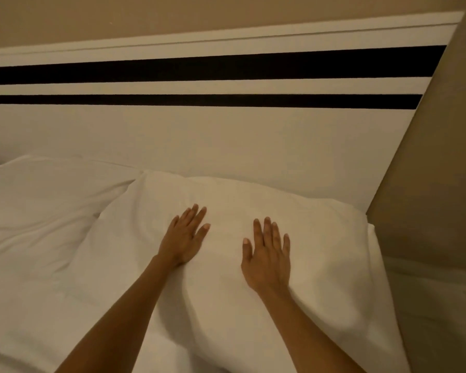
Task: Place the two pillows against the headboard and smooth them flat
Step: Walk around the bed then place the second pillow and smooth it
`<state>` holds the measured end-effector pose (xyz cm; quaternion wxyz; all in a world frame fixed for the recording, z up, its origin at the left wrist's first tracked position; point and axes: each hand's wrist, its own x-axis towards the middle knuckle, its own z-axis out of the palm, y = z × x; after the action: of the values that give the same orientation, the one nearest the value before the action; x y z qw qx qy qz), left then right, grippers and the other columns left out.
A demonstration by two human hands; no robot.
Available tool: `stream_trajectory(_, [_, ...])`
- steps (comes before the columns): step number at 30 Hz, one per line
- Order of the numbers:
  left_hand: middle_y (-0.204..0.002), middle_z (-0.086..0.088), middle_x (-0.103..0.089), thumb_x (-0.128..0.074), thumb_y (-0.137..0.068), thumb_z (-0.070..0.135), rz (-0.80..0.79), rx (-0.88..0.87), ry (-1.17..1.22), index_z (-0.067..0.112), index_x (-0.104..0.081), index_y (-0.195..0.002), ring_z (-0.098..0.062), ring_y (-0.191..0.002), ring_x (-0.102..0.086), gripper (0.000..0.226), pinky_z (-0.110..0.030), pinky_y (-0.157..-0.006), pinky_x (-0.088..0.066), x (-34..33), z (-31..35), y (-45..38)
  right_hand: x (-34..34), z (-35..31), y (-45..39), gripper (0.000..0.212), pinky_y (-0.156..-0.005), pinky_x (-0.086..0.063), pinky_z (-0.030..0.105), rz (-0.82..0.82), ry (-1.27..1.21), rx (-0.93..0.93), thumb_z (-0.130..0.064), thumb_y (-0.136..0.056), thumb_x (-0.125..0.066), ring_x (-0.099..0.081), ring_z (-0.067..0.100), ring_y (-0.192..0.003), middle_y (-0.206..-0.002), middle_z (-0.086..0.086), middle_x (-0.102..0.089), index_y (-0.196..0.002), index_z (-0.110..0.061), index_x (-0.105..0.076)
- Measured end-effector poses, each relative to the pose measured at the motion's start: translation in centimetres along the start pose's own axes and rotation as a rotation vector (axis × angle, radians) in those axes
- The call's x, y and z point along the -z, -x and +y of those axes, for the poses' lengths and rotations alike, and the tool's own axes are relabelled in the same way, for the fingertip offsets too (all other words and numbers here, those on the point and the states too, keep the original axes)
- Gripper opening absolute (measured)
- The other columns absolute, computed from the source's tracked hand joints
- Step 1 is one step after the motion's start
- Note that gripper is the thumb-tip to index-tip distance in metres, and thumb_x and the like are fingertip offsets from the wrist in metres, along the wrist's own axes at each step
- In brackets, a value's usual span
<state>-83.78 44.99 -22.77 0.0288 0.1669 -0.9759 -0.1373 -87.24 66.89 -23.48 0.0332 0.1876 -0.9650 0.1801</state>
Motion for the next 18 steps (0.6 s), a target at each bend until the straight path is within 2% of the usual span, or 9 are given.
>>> stream_trajectory(5, [-0.165,0.006,-0.009,-0.026,-0.100,0.053,0.045,0.060,-0.029,0.033,-0.016,-0.155,-0.012,-0.153,-0.007,0.060,-0.036,-0.123,-0.006,0.7,-3.9,0.6,0.6,4.2,1.5,0.065,-0.120,0.005,0.038,0.072,0.080,-0.065,-0.052,-0.096,-0.007,-0.010,0.016,-0.151,-0.163,0.000,-0.014,-0.155,-0.025,-0.018])
stream_trajectory(9, [-0.165,0.005,-0.011,-0.029,-0.100,0.052,0.058,0.159,-0.057,0.032,-0.017,-0.155,-0.014,-0.152,-0.010,0.060,-0.038,-0.123,-0.007,2.2,-8.4,1.8,1.8,6.7,1.7,0.068,-0.121,-0.003,0.041,0.114,0.070,-0.089,-0.051,-0.094,-0.005,-0.018,0.018,-0.150,-0.161,0.002,-0.023,-0.153,-0.024,-0.026])
stream_trajectory(11, [-0.165,0.005,-0.011,-0.031,-0.100,0.051,0.070,0.237,-0.055,0.033,-0.017,-0.155,-0.015,-0.152,-0.011,0.060,-0.041,-0.122,-0.009,2.9,-11.0,3.1,2.3,7.7,1.6,0.062,-0.121,-0.004,0.042,0.102,0.074,-0.102,-0.049,-0.098,-0.012,-0.016,0.018,-0.150,-0.162,0.001,-0.020,-0.154,-0.025,-0.024])
stream_trajectory(13, [-0.165,0.003,-0.011,-0.029,-0.100,0.050,0.047,0.348,-0.086,0.032,-0.014,-0.156,-0.018,-0.152,-0.012,0.061,-0.046,-0.121,-0.012,3.8,-14.0,4.7,2.9,8.7,1.3,0.059,-0.121,-0.002,0.045,0.049,0.107,-0.157,-0.046,-0.100,-0.014,-0.009,0.018,-0.151,-0.164,0.000,-0.011,-0.155,-0.027,-0.014])
stream_trajectory(16, [-0.165,-0.007,-0.012,-0.024,-0.100,0.051,0.001,0.586,-0.246,0.018,-0.017,-0.156,-0.026,-0.152,-0.012,0.065,-0.052,-0.121,-0.011,6.4,-16.9,6.1,4.9,9.2,1.3,0.061,-0.121,-0.005,0.052,0.032,0.157,-0.354,-0.043,-0.100,-0.016,-0.007,0.026,-0.151,-0.164,0.008,-0.009,-0.156,-0.020,-0.010])
stream_trajectory(18, [-0.164,-0.012,-0.010,-0.027,-0.102,0.040,0.088,0.564,-0.316,0.009,-0.020,-0.155,-0.027,-0.152,-0.009,0.062,-0.050,-0.121,-0.010,7.7,-16.1,5.9,5.9,8.2,1.7,0.060,-0.120,-0.008,0.055,0.109,0.145,-0.387,-0.038,-0.101,-0.019,-0.010,0.030,-0.151,-0.162,0.014,-0.014,-0.155,-0.013,-0.016])
